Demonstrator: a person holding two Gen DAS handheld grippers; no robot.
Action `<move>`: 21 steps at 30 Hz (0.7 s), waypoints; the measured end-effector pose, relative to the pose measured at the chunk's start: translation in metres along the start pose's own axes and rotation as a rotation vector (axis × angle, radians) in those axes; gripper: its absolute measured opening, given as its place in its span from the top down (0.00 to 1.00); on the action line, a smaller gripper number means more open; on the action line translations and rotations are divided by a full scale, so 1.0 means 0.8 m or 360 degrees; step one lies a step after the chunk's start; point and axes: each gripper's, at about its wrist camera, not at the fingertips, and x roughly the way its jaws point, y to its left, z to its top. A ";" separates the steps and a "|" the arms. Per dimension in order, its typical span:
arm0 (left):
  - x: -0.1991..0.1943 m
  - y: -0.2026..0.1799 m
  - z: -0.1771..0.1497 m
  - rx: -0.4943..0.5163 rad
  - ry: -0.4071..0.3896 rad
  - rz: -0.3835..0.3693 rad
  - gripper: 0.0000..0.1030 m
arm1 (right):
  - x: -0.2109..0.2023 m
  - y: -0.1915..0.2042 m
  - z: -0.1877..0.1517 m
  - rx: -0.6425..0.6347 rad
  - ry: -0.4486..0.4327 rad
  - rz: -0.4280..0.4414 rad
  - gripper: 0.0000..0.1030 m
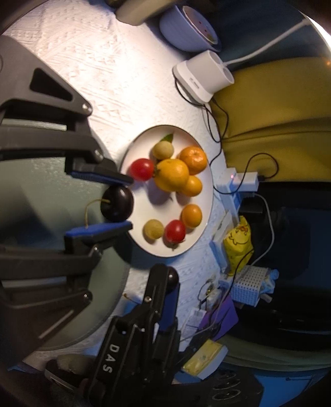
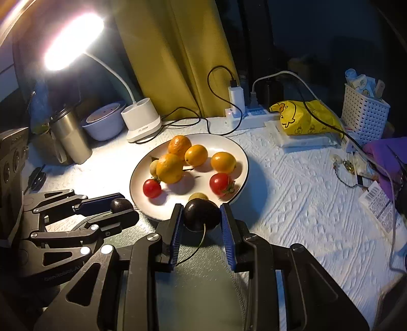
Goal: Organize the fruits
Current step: 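Carry both dark cherry tomatoes with both tools over the white plate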
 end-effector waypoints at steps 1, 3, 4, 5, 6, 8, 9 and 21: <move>0.003 0.000 0.002 -0.0001 0.0001 -0.0004 0.72 | 0.002 -0.002 0.002 0.0002 0.0001 0.0000 0.70; 0.010 0.000 0.006 -0.0003 0.0004 -0.0011 0.72 | 0.006 -0.006 0.004 0.0004 0.0004 0.0000 0.70; 0.014 0.000 0.007 -0.0005 0.0008 -0.0013 0.72 | 0.009 -0.009 0.005 0.0006 0.0006 0.0000 0.70; 0.017 0.000 0.009 -0.0007 0.0012 -0.0016 0.72 | 0.011 -0.011 0.006 0.0008 0.0008 0.0000 0.70; 0.020 -0.001 0.010 -0.0009 0.0013 -0.0016 0.72 | 0.012 -0.013 0.007 0.0009 0.0009 0.0000 0.70; 0.028 0.000 0.013 -0.0012 0.0023 -0.0022 0.72 | 0.016 -0.017 0.009 0.0013 0.0011 0.0000 0.70; 0.031 -0.001 0.014 -0.0010 0.0028 -0.0021 0.72 | 0.018 -0.019 0.009 0.0014 0.0010 0.0000 0.70; 0.055 0.005 0.016 -0.0051 0.0079 -0.0072 0.71 | 0.032 -0.029 0.017 0.0007 0.0013 0.0000 0.70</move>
